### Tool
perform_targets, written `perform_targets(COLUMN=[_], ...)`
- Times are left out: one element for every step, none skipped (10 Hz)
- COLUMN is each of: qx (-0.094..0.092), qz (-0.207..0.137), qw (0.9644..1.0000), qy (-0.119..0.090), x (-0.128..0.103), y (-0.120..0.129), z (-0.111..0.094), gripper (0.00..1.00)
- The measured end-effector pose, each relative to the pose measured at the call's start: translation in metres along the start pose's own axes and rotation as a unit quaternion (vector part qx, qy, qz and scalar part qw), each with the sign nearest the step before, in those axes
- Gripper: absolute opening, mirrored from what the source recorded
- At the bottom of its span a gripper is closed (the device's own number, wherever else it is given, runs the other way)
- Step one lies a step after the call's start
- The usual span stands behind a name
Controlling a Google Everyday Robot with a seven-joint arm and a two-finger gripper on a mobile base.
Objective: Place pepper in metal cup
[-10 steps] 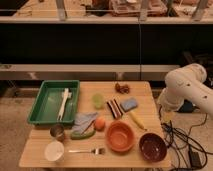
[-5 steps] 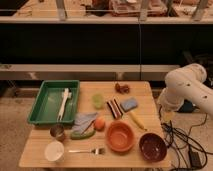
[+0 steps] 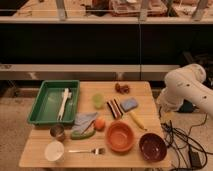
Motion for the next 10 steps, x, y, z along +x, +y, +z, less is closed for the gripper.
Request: perform_targets(qx=[-0.002, -0.004, -0.005, -0.007, -0.009, -0.014, -0.017, -0.021, -0.023, -0.028], qz=[-0.013, -0.031, -0.048, -0.074, -0.091, -0.118, -0.14, -0.161, -0.177, -0.208], qw=[0.9999, 0.9994, 0.9986, 0.9967, 0.9952, 0.992, 0.9888, 0.9852, 0.9821, 0.9752], qy=[-0.006, -0.014, -0.021, -0.03, -0.035, -0.044, -0.05, -0.056, -0.061, -0.069], x=[-0.01, -0.026, -0.045, -0.075, -0.093, -0.124, -0.149, -0.174, -0.192, -0.23], y=[0.003, 0.007, 0.012, 0.019, 0.024, 0.033, 0.042, 0.05, 0.057, 0.07], z=[0.0, -0.001, -0.001, -0.002, -0.002, 0.0, 0.002, 0.003, 0.005, 0.007], gripper=[0.65, 0.65, 0.65, 0.65, 0.65, 0.65, 0.65, 0.65, 0.65, 0.65])
